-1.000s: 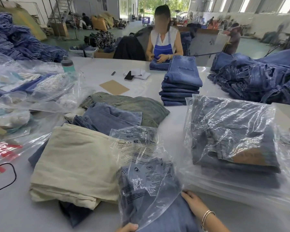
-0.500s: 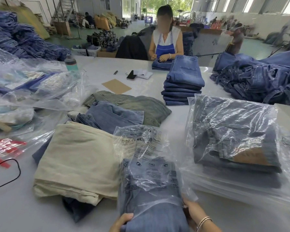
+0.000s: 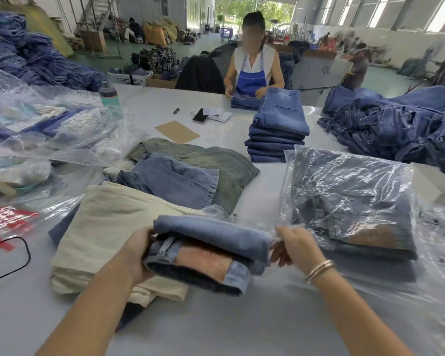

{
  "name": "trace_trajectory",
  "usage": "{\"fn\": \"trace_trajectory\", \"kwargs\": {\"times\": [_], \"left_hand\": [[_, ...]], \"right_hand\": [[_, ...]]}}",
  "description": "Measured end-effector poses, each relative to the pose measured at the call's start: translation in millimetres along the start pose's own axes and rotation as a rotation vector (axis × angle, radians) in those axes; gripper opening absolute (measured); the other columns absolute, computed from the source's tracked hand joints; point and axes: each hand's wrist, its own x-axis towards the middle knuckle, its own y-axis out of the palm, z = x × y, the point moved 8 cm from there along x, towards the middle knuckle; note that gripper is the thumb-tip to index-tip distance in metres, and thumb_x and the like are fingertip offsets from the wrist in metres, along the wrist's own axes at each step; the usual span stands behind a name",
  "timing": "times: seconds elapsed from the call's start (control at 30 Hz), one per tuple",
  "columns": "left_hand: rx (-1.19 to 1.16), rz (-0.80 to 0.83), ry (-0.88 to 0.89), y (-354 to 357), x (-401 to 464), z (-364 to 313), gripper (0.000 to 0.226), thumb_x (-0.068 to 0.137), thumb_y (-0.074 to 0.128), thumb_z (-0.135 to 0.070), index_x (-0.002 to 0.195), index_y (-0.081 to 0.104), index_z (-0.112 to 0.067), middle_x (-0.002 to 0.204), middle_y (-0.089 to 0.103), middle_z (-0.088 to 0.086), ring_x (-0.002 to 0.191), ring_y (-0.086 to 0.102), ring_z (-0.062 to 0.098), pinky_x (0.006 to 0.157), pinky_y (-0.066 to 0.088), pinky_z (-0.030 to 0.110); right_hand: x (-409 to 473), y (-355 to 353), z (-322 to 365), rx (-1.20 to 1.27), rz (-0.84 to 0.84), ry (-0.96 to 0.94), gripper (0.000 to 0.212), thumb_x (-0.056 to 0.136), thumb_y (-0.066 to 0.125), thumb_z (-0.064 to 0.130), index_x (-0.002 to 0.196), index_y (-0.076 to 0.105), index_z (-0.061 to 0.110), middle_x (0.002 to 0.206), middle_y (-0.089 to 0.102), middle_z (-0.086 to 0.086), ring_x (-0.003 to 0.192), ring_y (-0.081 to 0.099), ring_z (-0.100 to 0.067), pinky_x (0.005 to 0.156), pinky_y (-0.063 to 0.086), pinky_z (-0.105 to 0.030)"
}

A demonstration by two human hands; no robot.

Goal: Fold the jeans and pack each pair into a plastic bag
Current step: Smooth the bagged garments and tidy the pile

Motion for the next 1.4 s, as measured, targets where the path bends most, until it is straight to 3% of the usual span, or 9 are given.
{"fn": "trace_trajectory", "kwargs": {"times": [0.07, 0.2, 0.37, 0.63, 0.83, 1.0, 1.23, 1.33, 1.4], "left_hand": [[-0.014, 0.08, -0.036, 15, -8, -7, 0.034, 0.074, 0.051, -0.019, 0.07, 0.072, 0.008, 0.075, 0.07, 0.024, 0.059, 0.07, 0.031, 0.046, 0.056, 0.039], [0.116, -0.086, 0.05, 4, -6, -29, 0.027, 0.09, 0.05, -0.02, 0.107, 0.064, -0.004, 0.101, 0.068, 0.017, 0.081, 0.063, 0.024, 0.07, 0.056, 0.033], [0.237, -0.207, 0.263, 5, -18, -70, 0.024, 0.091, 0.05, -0.014, 0.067, 0.052, -0.019, 0.04, 0.046, -0.012, 0.038, 0.042, 0.002, 0.037, 0.034, 0.008], [0.035, 0.112, 0.254, 56, -50, -116, 0.025, 0.099, 0.032, -0.006, 0.093, 0.052, -0.02, 0.035, 0.033, -0.008, 0.027, 0.031, 0.001, 0.032, 0.022, 0.009], [-0.057, 0.221, 0.199, 72, -65, -143, 0.027, 0.094, 0.033, -0.004, 0.091, 0.053, -0.022, 0.04, 0.036, -0.01, 0.031, 0.035, -0.001, 0.033, 0.028, 0.01], [0.112, 0.014, 0.255, 81, -50, -155, 0.028, 0.095, 0.04, -0.009, 0.084, 0.059, -0.027, 0.038, 0.046, -0.011, 0.036, 0.051, 0.001, 0.065, 0.037, 0.024], [0.105, -0.159, 0.536, 86, -37, -182, 0.015, 0.098, 0.044, -0.027, 0.103, 0.058, -0.028, 0.071, 0.07, -0.013, 0.072, 0.063, -0.001, 0.068, 0.035, 0.029], [0.37, -0.281, 0.854, 102, -47, -169, 0.03, 0.093, 0.052, -0.013, 0.123, 0.052, -0.019, 0.097, 0.061, -0.003, 0.086, 0.056, 0.01, 0.074, 0.045, 0.02], [0.655, -0.185, 1.189, 141, -75, -155, 0.028, 0.091, 0.058, -0.006, 0.118, 0.06, -0.012, 0.1, 0.059, -0.003, 0.088, 0.054, 0.01, 0.078, 0.045, 0.011]], "right_hand": [[0, -7, 27, -0.095, -0.003, -0.04, 0.052, 0.097, 0.041, 0.017, 0.05, 0.06, 0.001, 0.04, 0.058, -0.008, 0.027, 0.048, -0.015, 0.029, 0.033, -0.016], [0, -14, 53, 0.01, 0.04, -0.017, 0.061, 0.098, 0.039, 0.021, 0.042, 0.059, 0.005, 0.039, 0.056, -0.011, 0.026, 0.043, -0.015, 0.033, 0.028, -0.015], [-1, -20, 60, 0.3, 0.117, 0.069, 0.067, 0.098, 0.042, 0.03, 0.038, 0.062, 0.01, 0.038, 0.052, -0.005, 0.03, 0.044, -0.01, 0.033, 0.034, -0.013], [2, -47, 71, 0.248, 0.067, 0.06, 0.058, 0.095, 0.042, 0.026, 0.038, 0.047, 0.015, 0.035, 0.044, 0.002, 0.026, 0.037, -0.007, 0.033, 0.026, -0.008], [-9, -59, 109, 0.682, 0.284, 0.015, 0.046, 0.085, 0.046, 0.026, 0.041, 0.053, 0.018, 0.042, 0.046, 0.002, 0.033, 0.039, -0.009, 0.036, 0.033, -0.013], [5, -67, 124, 0.381, 0.165, -0.059, 0.059, 0.1, 0.039, 0.031, 0.054, 0.073, 0.015, 0.077, 0.074, 0.0, 0.08, 0.063, -0.015, 0.082, 0.049, -0.033], [3, -56, 131, 0.542, 0.223, -0.094, 0.054, 0.099, 0.04, 0.035, 0.067, 0.077, 0.012, 0.08, 0.075, -0.003, 0.063, 0.069, -0.012, 0.063, 0.058, -0.026], [5, -36, 108, 0.52, 0.215, -0.001, 0.056, 0.101, 0.03, 0.035, 0.077, 0.074, 0.009, 0.085, 0.075, -0.005, 0.069, 0.068, -0.017, 0.067, 0.055, -0.029], [5, -24, 97, 0.472, 0.218, 0.032, 0.058, 0.101, 0.023, 0.034, 0.082, 0.072, 0.009, 0.085, 0.075, -0.005, 0.073, 0.067, -0.019, 0.069, 0.052, -0.031]]}}
